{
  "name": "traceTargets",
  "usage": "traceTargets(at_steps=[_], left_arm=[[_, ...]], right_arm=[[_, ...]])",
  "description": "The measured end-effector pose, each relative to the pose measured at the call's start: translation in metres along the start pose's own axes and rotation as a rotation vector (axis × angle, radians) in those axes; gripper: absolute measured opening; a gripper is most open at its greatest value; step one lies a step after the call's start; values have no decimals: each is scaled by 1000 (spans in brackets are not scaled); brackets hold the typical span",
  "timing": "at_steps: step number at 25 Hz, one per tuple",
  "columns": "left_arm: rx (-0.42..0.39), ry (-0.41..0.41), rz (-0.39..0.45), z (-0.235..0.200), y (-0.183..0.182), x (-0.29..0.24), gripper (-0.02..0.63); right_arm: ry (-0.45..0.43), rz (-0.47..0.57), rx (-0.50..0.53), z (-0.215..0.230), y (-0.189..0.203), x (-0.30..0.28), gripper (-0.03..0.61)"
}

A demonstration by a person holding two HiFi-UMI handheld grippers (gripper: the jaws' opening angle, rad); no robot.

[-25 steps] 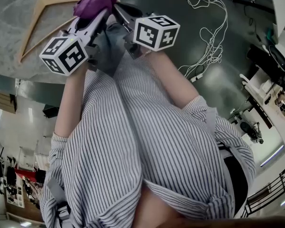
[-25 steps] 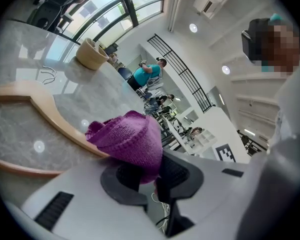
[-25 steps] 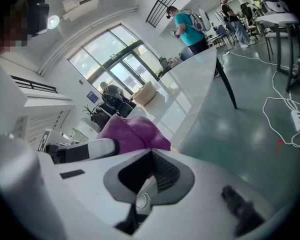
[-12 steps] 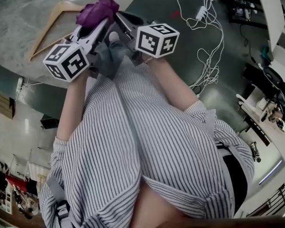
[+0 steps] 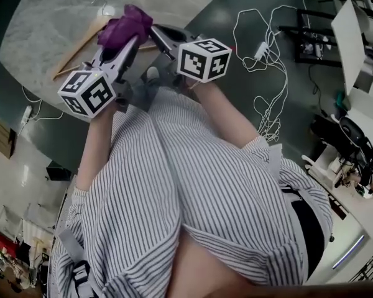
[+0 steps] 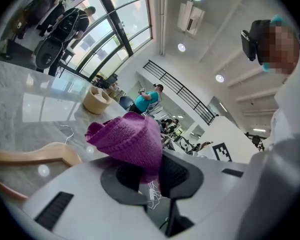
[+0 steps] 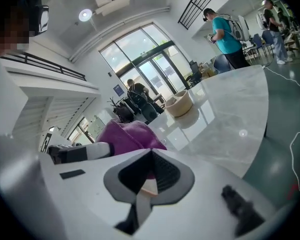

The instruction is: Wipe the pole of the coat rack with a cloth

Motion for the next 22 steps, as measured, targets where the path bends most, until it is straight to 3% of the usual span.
traceTargets(at_steps=[12,22], left_arm=[[-89,-64,192,1,-53,30,80],[-152,-88,259,4,-60,49,80]], right_arm=[[-85,80,160,-31,-57,-6,14],[-154,124,199,-50,-69,-13,14]])
Point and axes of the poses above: the fingertips, and each gripper's own axes: x backward along the fingers, z to its right, y out of its underside, the point moved 6 cm from there along x, backward along the fingers, and after that the axes turned 1 degree about y, right-handed, at the moved point
